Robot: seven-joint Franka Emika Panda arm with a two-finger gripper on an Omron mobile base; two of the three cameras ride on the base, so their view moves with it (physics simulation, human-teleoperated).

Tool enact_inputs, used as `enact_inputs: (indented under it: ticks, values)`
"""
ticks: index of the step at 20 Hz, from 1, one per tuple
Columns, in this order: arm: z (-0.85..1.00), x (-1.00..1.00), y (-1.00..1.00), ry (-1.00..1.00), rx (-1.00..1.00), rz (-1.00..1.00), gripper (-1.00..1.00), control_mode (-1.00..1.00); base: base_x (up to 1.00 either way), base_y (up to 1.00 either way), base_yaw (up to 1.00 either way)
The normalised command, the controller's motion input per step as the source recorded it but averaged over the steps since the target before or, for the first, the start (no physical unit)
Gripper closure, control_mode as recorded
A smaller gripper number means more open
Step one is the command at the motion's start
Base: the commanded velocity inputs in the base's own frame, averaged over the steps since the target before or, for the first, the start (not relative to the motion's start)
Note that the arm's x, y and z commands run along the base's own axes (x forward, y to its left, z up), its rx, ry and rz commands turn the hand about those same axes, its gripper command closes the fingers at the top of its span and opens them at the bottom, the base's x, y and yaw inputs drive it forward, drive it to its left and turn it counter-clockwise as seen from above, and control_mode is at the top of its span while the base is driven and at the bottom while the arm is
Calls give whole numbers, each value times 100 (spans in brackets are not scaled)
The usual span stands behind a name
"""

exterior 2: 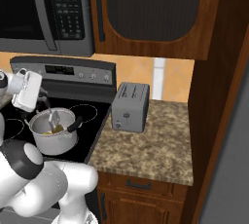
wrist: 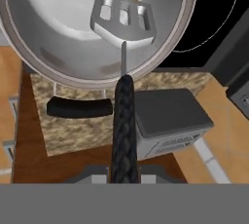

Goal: Put the squash and avocado in the pot. Retrieve the spatula and lightly stir the vegetables in the pot.

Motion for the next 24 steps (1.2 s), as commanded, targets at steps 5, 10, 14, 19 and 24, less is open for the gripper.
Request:
enact_inputs:
  ticks: [5, 10, 14, 19, 24]
  values:
    - [-8, -6, 24, 1, 0, 12, 100, -100, 0, 0, 0]
    - [-33, 0, 17, 0, 0, 21, 100, -100, 0, 0, 0]
    - [-66, 17, 0, 3, 2, 13, 100, -100, 0, 0, 0]
    - [-69, 16, -1, 6, 2, 10, 100, -100, 0, 0, 0]
    - [-4, -43, -26, 0, -1, -1, 100, -100, 0, 0, 0]
